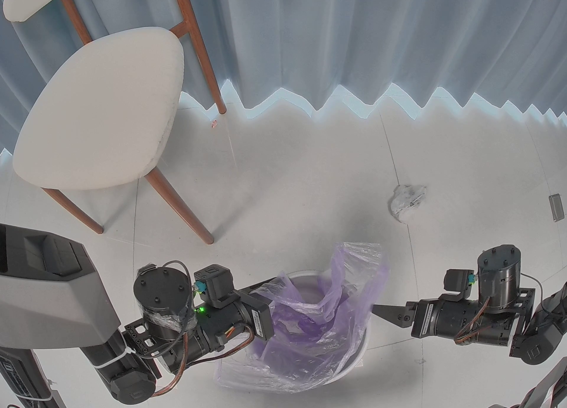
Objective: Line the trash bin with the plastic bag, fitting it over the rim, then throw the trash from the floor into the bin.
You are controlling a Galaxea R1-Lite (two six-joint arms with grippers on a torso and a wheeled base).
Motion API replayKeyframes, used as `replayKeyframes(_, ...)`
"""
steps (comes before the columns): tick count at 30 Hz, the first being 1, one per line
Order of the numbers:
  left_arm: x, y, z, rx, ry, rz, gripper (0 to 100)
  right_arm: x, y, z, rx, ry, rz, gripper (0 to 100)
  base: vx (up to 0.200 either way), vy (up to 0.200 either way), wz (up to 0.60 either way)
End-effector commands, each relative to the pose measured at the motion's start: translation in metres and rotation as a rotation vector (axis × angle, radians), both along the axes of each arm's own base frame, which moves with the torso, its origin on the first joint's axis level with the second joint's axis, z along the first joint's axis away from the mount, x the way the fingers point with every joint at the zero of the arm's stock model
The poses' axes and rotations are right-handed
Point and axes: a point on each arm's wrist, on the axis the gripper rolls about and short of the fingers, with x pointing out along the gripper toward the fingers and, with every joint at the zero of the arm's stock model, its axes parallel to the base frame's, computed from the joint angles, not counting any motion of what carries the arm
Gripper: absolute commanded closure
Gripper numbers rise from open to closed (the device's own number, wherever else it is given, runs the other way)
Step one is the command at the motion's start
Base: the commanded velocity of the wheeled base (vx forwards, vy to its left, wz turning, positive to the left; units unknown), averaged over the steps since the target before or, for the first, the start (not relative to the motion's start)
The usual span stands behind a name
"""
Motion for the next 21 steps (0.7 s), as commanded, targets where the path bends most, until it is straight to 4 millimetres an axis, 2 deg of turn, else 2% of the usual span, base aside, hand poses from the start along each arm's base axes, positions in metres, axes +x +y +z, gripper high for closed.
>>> replayKeyframes(1, 0.001, -0.0023, 0.0024, -0.009, -0.011, 0.0, 100, -0.0024, 0.0012, 0.0161, 0.04, -0.059, 0.01, 0, 0.0, 0.0, 0.0)
replayKeyframes(2, 0.0012, -0.0025, 0.003, -0.011, -0.013, 0.0, 100, -0.0033, 0.0026, 0.0161, 0.042, -0.058, 0.017, 0, 0.0, 0.0, 0.0)
replayKeyframes(11, -0.0001, -0.0019, 0.0027, -0.008, -0.012, 0.0, 100, -0.0086, 0.0093, 0.0146, 0.05, -0.044, 0.051, 0, -0.2, 0.0, 0.0)
replayKeyframes(21, 0.0029, -0.0026, 0.0049, -0.027, -0.013, 0.01, 100, -0.0109, 0.0105, 0.0199, 0.066, -0.065, 0.061, 0, 0.0, 0.0, 0.0)
